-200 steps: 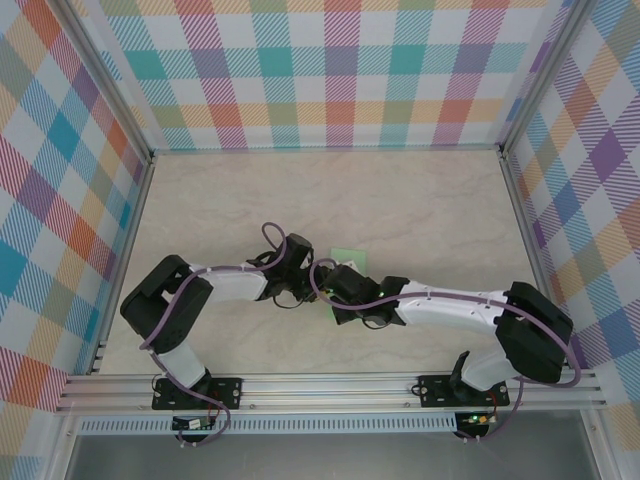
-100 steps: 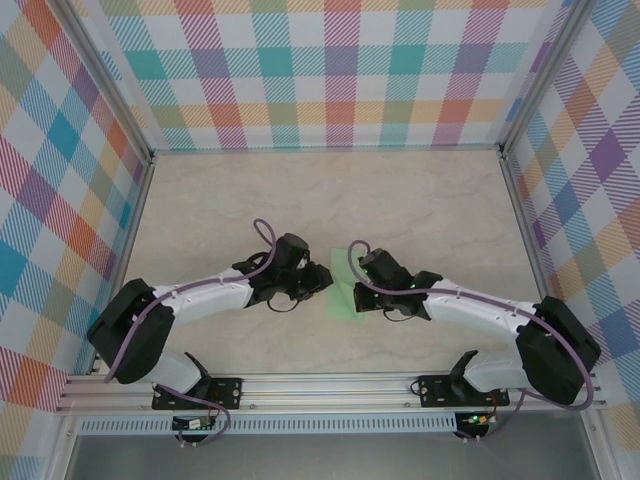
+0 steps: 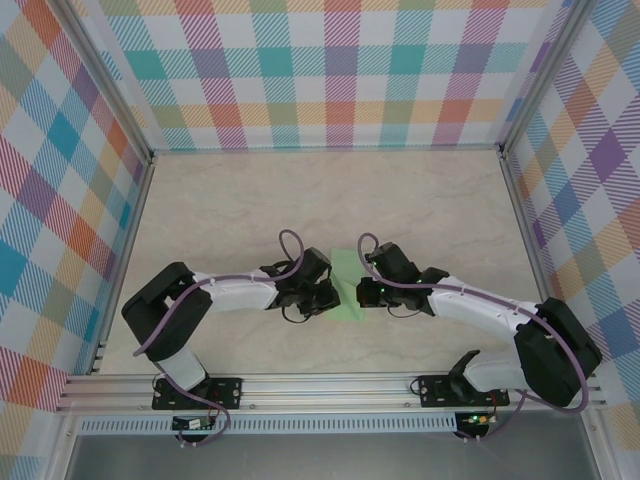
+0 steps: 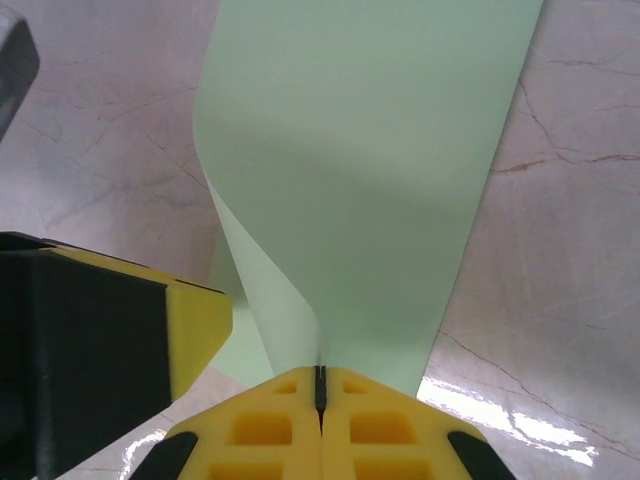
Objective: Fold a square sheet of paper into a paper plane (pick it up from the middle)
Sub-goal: Fold the triangle a second time at the center of the table.
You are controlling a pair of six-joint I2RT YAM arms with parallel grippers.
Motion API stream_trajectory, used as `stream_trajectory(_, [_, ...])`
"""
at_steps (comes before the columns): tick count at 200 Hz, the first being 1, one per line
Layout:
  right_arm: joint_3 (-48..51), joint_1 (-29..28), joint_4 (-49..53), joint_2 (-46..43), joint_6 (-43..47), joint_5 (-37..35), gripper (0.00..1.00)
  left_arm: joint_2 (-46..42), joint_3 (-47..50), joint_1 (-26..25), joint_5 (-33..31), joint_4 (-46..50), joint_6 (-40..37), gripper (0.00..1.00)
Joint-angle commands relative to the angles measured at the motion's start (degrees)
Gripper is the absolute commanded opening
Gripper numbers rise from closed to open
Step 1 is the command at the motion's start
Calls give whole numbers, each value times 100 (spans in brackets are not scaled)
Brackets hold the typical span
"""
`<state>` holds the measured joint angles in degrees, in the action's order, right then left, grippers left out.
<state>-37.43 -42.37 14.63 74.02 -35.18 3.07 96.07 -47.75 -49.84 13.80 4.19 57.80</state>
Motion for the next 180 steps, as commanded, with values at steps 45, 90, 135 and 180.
stream_trajectory(45, [-205, 36, 334, 138, -42, -90, 6, 142, -124, -125, -622, 660, -93, 13])
stream_trajectory(90, [-281, 36, -28, 244, -140, 332, 6, 98, -148, -113, -990, 1119, -224, 13])
stream_trajectory(135, [-475, 36, -256, 605, -197, 654, 6, -155, -185, -87, -1306, 1651, -322, 13])
stream_trajectory(180, [-831, 34, 22, 1117, -35, 441, 6, -204, -224, -83, -1289, 1643, -374, 13])
